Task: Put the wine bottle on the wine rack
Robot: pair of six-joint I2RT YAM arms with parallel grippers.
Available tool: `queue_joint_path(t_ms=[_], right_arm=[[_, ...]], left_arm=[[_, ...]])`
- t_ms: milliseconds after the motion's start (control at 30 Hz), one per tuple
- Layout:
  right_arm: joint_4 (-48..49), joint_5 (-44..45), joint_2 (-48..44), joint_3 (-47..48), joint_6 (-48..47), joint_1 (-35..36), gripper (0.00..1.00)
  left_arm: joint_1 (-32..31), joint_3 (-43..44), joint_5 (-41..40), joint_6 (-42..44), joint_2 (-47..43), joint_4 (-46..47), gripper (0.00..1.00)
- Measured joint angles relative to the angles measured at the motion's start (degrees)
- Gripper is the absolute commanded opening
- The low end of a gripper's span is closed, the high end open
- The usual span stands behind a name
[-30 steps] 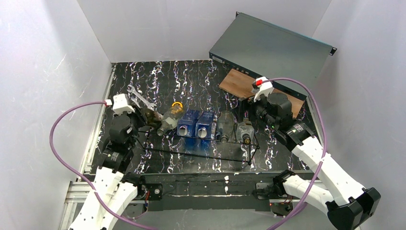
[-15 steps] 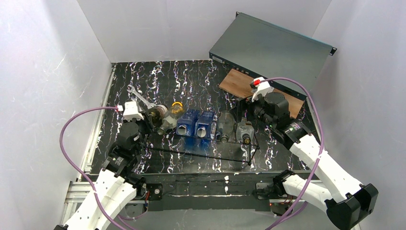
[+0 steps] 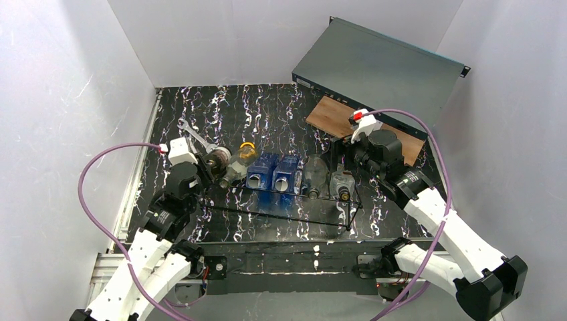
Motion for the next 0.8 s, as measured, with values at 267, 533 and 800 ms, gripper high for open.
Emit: queue_joint_path(t_ms=[267, 533, 800], right_arm=[[0.0, 0.0, 0.0, 0.0, 0.0, 0.0, 1.00], [-0.1, 0.2, -0.4, 0.0, -0.1, 0.0, 1.00], [-0.1, 0.2, -0.5, 0.0, -0.3, 0.0, 1.00]], left_arm=[[0.0, 1.8, -0.2, -3.4, 0.2, -3.7, 0.20], [0.0, 2.6, -0.2, -4.9, 0.5, -5.2, 0.31], [0.0, 3.5, -0.7, -5.0, 0.7, -6.3, 0.48]])
